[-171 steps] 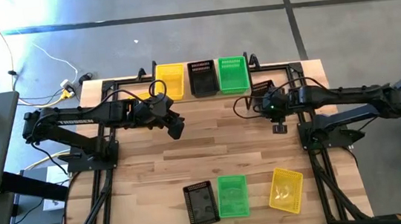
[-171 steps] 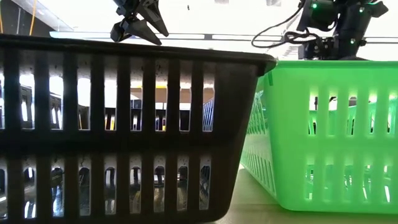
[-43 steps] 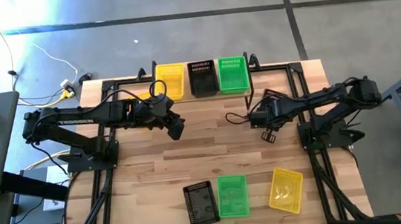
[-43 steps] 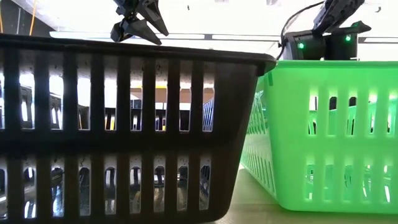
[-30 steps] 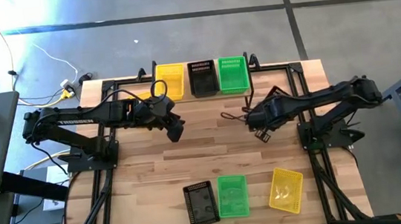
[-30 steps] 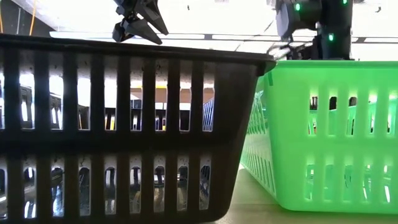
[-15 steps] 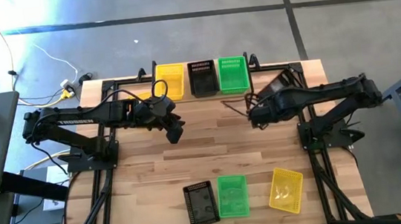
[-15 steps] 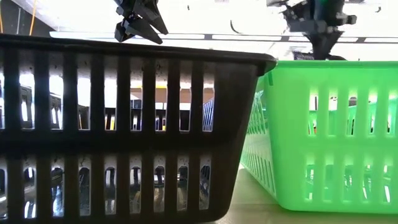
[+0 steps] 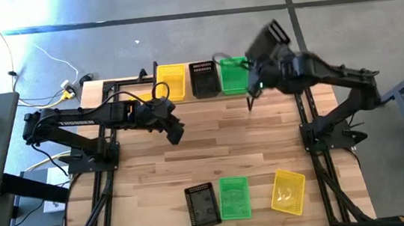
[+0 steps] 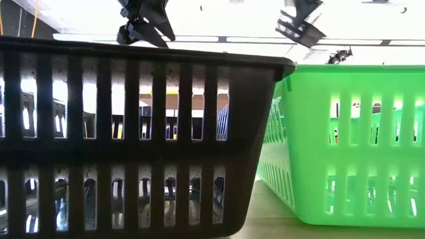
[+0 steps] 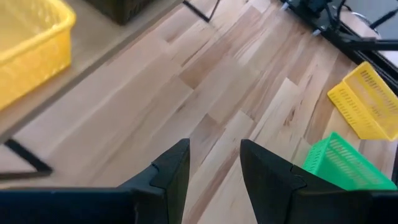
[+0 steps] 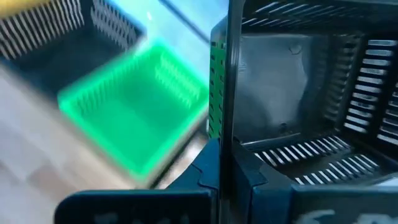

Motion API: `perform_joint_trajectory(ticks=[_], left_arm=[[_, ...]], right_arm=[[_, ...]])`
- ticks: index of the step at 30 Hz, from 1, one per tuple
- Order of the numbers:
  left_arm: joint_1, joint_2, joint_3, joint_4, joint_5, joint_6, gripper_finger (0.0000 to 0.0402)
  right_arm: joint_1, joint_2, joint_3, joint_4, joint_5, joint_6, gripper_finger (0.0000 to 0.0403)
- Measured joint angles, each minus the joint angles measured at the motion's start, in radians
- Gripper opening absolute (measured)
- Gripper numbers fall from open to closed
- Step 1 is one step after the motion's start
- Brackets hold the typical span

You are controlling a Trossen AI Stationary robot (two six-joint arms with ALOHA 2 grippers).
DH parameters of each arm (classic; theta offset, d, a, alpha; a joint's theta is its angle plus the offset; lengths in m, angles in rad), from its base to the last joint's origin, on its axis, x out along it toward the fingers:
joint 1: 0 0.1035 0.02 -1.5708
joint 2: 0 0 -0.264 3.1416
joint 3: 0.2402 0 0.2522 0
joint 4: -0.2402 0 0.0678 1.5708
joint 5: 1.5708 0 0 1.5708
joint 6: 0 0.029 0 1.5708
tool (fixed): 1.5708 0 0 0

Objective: Stack baskets on shelf by color
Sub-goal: Stack the top right black bin on the other black bin on the shelf

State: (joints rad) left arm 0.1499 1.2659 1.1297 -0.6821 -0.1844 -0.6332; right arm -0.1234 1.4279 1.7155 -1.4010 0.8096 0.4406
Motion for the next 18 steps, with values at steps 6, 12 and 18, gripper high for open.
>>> perform_joint_trajectory(ticks=[6,12,18], left_arm=[[0.000,0.000,0.000,-0.064,-0.001,-0.079,0.0131],[-0.002,0.000,0.000,-0.154,-0.001,-0.101,0.0131],[-0.015,0.000,0.000,-0.260,0.001,-0.116,0.0131]], right_arm=[[-0.085,0.102,0.202,0.162,-0.022,-0.403,0.0000],[-0.126,0.256,0.383,0.152,-0.134,-0.608,0.0000],[-0.110,0.376,0.453,0.087,-0.262,-0.753,0.0000]])
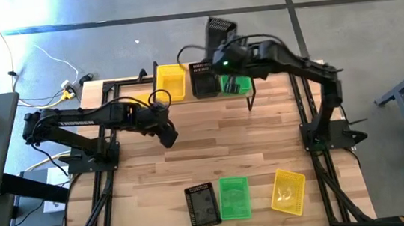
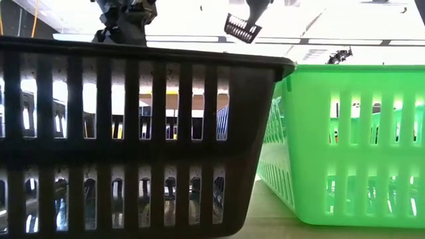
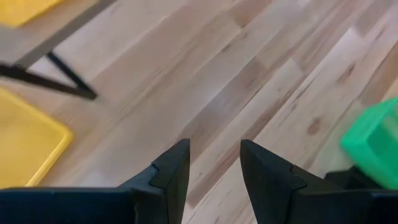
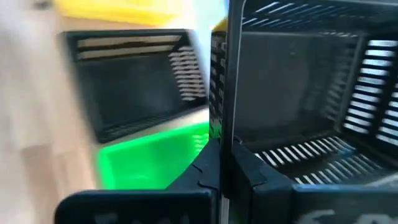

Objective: Stack baskets on shelf by color
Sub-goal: Stack the top right black bin on the other black bin on the shelf

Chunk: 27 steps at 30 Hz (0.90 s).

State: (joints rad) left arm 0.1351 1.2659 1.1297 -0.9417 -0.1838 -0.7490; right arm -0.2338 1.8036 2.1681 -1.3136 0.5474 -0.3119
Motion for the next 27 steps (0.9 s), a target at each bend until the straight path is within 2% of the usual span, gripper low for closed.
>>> perform_joint_trajectory(ticks=[7,13,27], left_arm=[[-0.035,0.000,0.000,-0.088,0.000,-0.008,0.0131],[-0.052,0.000,0.000,-0.092,0.000,-0.008,0.0131],[-0.053,0.000,0.000,-0.091,-0.001,-0.008,0.0131]], right_arm=[[0.061,0.074,0.000,-0.002,-0.133,-0.102,0.0000],[0.078,0.134,0.002,0.008,-0.138,-0.109,0.0000],[0.041,0.193,0.002,-0.001,-0.181,-0.004,0.0000]])
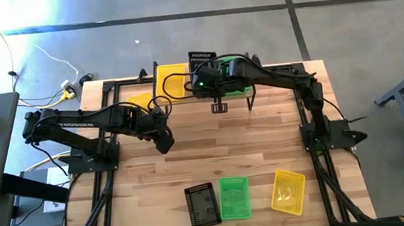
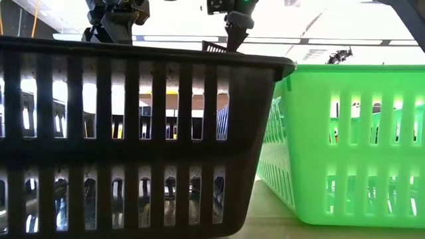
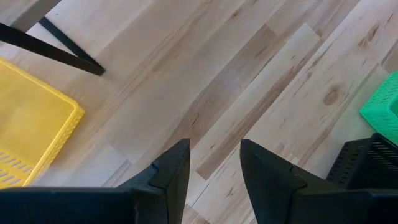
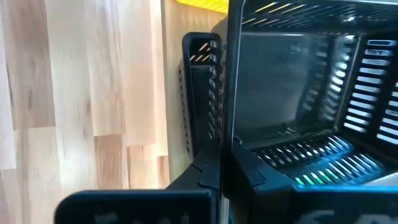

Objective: Stack baskets on shelf by color
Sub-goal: Stack the top right black bin on the other black bin on the shelf

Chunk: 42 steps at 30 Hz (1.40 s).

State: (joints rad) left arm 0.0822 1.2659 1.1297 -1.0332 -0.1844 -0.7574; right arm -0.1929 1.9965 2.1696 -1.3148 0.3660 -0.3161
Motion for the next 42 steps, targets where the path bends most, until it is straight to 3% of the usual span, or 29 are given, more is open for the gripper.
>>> perform_joint_trajectory(ticks=[31,42], left_arm=[[0.000,0.000,0.000,0.001,0.000,0.000,0.0131],[0.000,0.000,0.000,0.001,0.014,0.001,0.0131]], right_arm=[[-0.030,0.020,0.000,-0.020,-0.040,-0.025,0.0002],[-0.030,0.020,-0.001,0.002,0.010,-0.022,0.0059]])
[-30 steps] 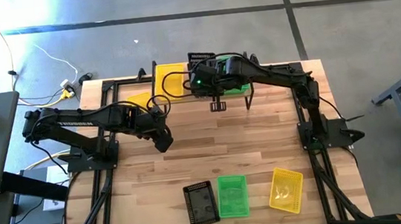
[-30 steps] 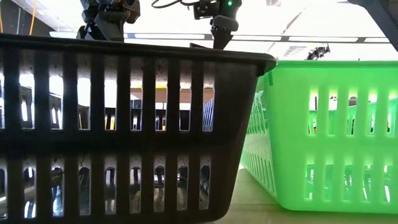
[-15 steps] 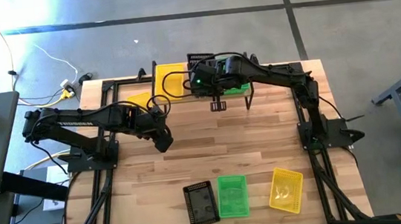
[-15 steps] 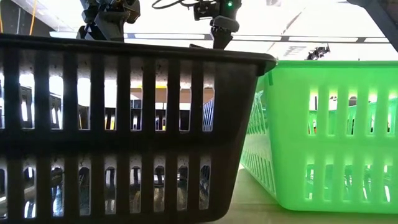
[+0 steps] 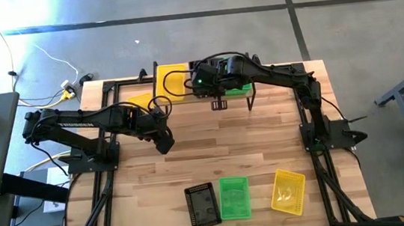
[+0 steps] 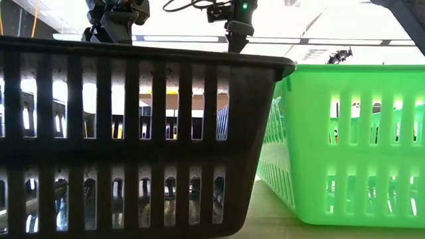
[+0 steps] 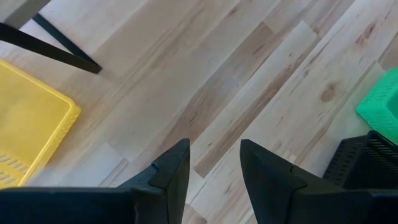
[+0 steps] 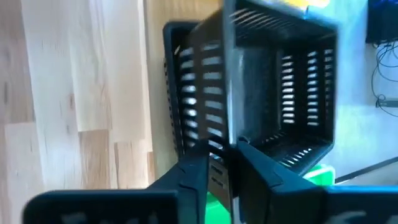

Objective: Stack baskets on shelf by color
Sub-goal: Stack the top right black bin on the other black bin on the shelf

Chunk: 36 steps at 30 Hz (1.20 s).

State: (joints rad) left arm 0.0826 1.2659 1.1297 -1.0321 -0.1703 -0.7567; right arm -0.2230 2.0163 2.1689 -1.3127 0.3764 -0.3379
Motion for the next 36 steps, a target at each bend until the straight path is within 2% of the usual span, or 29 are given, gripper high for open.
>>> perform_joint_trajectory(ticks=[9,13,21,31,36], left_arm=[[0.000,0.000,0.000,0.000,0.002,0.000,0.0131],[0.000,0.000,0.000,0.000,0.002,0.010,0.0131],[0.000,0.000,0.000,0.000,0.003,0.027,0.0131],[0.000,0.000,0.000,0.000,0.003,0.045,0.0131],[0.000,0.000,0.000,-0.001,0.003,0.053,0.0131]], right_arm=[[0.001,0.000,0.000,0.062,-0.043,0.025,0.0098],[0.001,0.000,0.008,0.062,-0.117,0.026,0.0099],[0.005,-0.007,0.009,0.065,-0.165,0.076,0.0099],[-0.001,-0.012,0.080,0.073,-0.084,0.177,0.0099],[-0.014,-0.006,0.038,0.068,-0.120,0.209,0.0099]])
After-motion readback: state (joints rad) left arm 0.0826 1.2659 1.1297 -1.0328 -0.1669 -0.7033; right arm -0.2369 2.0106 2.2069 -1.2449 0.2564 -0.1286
